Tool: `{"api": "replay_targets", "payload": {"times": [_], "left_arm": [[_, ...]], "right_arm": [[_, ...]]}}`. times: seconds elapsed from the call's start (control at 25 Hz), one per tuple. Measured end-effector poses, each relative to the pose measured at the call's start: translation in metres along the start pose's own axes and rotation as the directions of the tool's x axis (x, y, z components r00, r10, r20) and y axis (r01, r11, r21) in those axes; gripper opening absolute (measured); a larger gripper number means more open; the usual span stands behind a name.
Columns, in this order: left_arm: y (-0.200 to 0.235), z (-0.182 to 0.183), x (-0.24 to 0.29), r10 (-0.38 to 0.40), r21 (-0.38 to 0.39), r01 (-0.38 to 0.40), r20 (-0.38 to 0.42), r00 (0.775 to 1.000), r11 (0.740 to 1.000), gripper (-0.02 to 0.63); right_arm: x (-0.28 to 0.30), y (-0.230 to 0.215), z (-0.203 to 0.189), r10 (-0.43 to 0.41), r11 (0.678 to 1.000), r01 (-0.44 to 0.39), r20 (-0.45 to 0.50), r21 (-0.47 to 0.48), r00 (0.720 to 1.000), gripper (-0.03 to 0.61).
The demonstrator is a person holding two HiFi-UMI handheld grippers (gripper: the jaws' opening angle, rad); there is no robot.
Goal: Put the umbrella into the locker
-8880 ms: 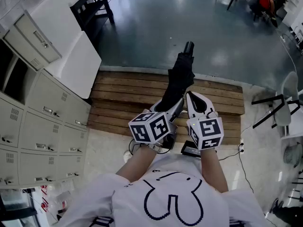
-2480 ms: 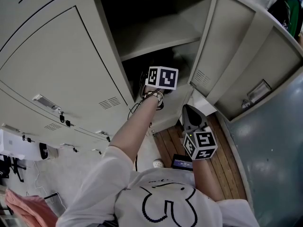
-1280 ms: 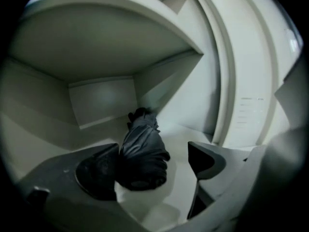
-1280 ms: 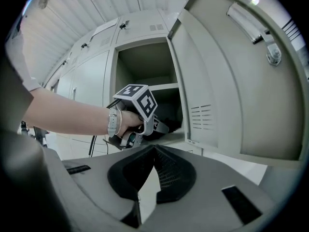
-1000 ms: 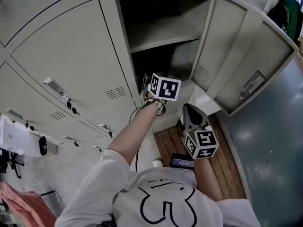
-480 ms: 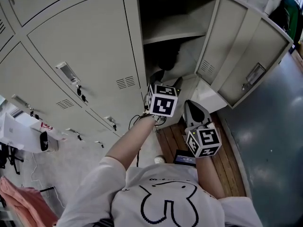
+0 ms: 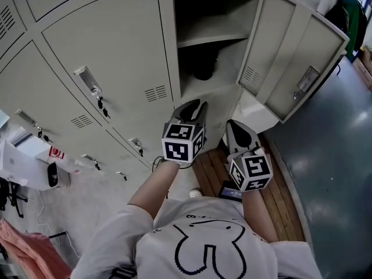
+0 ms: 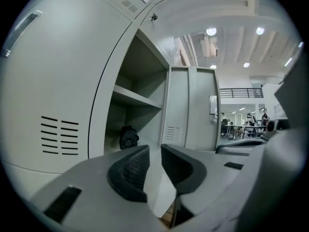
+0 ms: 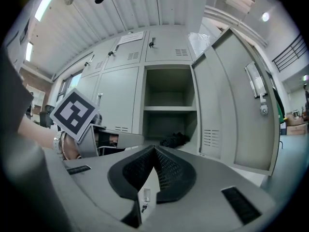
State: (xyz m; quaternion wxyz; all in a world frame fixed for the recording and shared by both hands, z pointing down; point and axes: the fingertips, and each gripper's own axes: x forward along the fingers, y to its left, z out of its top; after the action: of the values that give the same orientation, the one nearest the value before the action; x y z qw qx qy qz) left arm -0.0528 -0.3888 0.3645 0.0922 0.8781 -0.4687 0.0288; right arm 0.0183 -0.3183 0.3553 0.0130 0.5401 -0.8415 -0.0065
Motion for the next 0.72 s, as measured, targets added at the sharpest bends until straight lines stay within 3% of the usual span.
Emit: {"api": "replay_targets", "payload": {"times": [0.28,0.44,0.72], "left_arm": [[-0.017,0.011,-0.027,-0.057,-0.002,0.058,0.116,0.992,0.998,0.032],[-0.031,0.017,-0.043,-0.119,-0.009,0.122,0.182,0.976,0.992,0.025],[-0.048,0.028,-0.060,-0.193,0.047,0.187,0.249,0.949,0.981,0.025]], "right_arm": [[-0.007,0.007,0.003,-0.005,1.000,0.005,0.005,-0.012,1.000,0.011],[-0.010,0.014,0.004,0.036,0.998,-0.036,0.008,-0.043,0.999,0.011],[-0.012,0.010,0.010,0.078,0.993,-0.079,-0.009,-0.092,0.997,0.011]]}}
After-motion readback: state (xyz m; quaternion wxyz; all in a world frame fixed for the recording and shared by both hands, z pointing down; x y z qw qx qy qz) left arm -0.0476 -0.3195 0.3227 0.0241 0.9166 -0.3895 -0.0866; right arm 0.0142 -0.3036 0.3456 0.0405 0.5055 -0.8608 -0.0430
